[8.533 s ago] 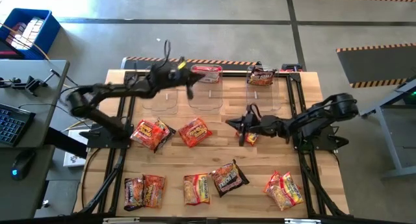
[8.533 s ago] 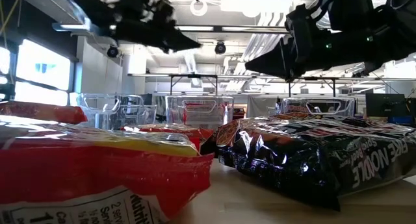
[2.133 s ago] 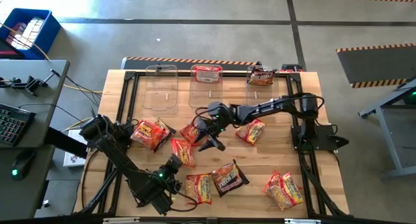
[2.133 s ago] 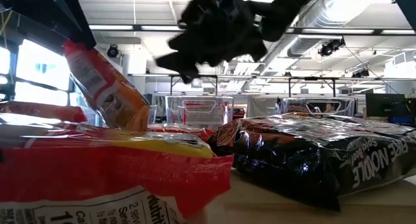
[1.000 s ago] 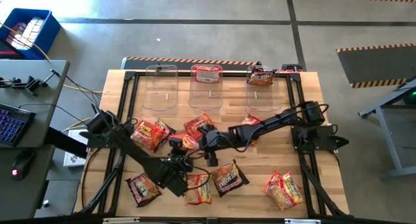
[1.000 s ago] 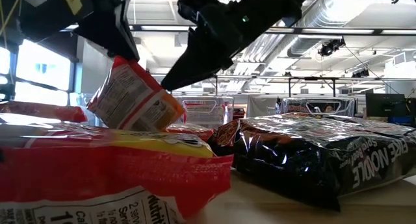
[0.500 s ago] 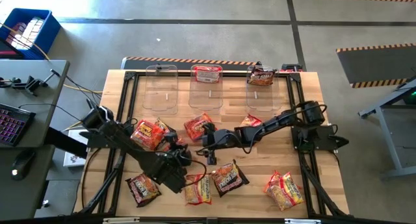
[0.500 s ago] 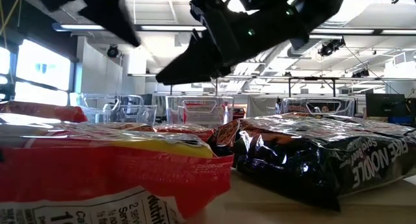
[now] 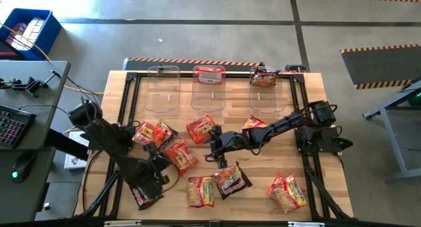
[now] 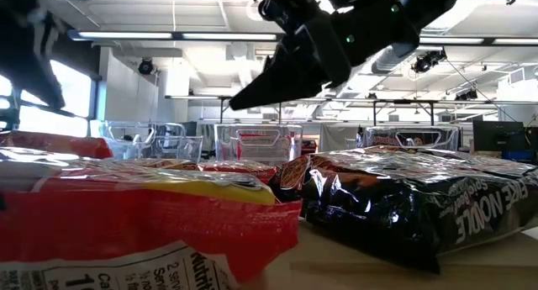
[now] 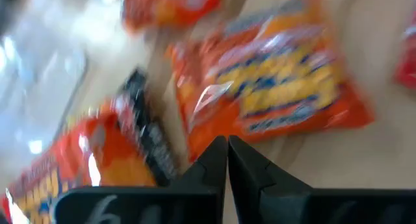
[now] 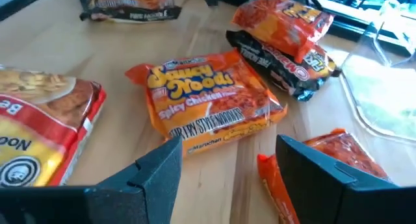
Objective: Sort Maruchan noodles
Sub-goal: Put the orange noodle pack into the left transparent bin
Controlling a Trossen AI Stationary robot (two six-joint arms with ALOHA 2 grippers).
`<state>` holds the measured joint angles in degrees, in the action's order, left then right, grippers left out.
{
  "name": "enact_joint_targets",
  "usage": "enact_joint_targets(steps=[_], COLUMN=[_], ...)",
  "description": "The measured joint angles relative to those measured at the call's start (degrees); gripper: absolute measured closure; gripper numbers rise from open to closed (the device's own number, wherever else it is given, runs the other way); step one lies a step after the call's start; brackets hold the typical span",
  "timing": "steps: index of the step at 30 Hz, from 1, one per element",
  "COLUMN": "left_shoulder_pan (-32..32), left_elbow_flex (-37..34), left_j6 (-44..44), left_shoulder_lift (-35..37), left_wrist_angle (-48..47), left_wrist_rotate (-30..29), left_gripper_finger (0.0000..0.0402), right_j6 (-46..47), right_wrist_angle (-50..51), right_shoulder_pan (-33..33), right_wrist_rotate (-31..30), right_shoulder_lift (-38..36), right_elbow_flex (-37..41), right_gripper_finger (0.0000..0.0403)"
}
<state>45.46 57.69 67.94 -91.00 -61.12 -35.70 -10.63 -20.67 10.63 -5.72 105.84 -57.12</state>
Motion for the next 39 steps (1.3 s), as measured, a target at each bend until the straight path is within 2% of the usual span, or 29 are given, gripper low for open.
enact_joint_targets(steps=[2, 7, 11, 15, 23, 27, 30, 34, 38, 39], left_shoulder_pan=[-1.4, -4.8, -7.5, -10.6, -15.0, -16.8, -17.2, -16.8, -17.0, -16.9], left_elbow_flex=[-3.1, -8.1, -10.2, -11.0, -11.0, -11.0, -10.8, -11.0, -11.1, -11.1], left_j6=[-2.2, -15.2, -22.7, -26.1, -34.2, -38.3, -42.3, -46.3, -47.8, -48.1], left_shoulder_lift=[1.3, 2.1, 1.6, 1.7, -0.1, -2.9, -4.1, -4.5, -4.4, -4.4], left_wrist_angle=[2.8, 10.8, 13.8, 14.2, 17.2, 19.1, 20.3, 22.3, 23.6, 23.9], left_wrist_rotate=[3.6, 11.2, 11.2, 9.5, 11.5, 11.8, 11.8, 9.2, 3.9, 2.4], left_gripper_finger=[0.0375, 0.0317, 0.0266, 0.0229, 0.0207, 0.0215, 0.0239, 0.0302, 0.0380, 0.0390], right_j6=[0.1, 0.1, 0.2, 0.3, 0.6, 0.7, 1.5, 3.5, 6.3, 6.8], right_wrist_angle=[0.3, 0.3, 0.6, 0.7, 1.4, 1.4, 1.4, 3.6, 8.8, 10.2], right_shoulder_pan=[0.0, 0.0, 0.0, 0.0, 0.3, 1.1, 1.8, 2.3, 2.3, 2.3], right_wrist_rotate=[0.2, 0.2, 0.2, 0.2, 0.2, 0.3, 0.3, 0.4, 0.0, 0.0], right_shoulder_lift=[-0.4, -0.7, -0.7, -0.7, -0.7, -0.7, -0.7, -1.2, -4.1, -5.2], right_elbow_flex=[0.0, 0.0, 0.0, 0.0, 0.0, 0.0, 0.0, 0.0, 0.0, 0.0], right_gripper_finger=[0.0171, 0.0171, 0.0171, 0.0171, 0.0171, 0.0171, 0.0171, 0.0171, 0.0171, 0.0171])
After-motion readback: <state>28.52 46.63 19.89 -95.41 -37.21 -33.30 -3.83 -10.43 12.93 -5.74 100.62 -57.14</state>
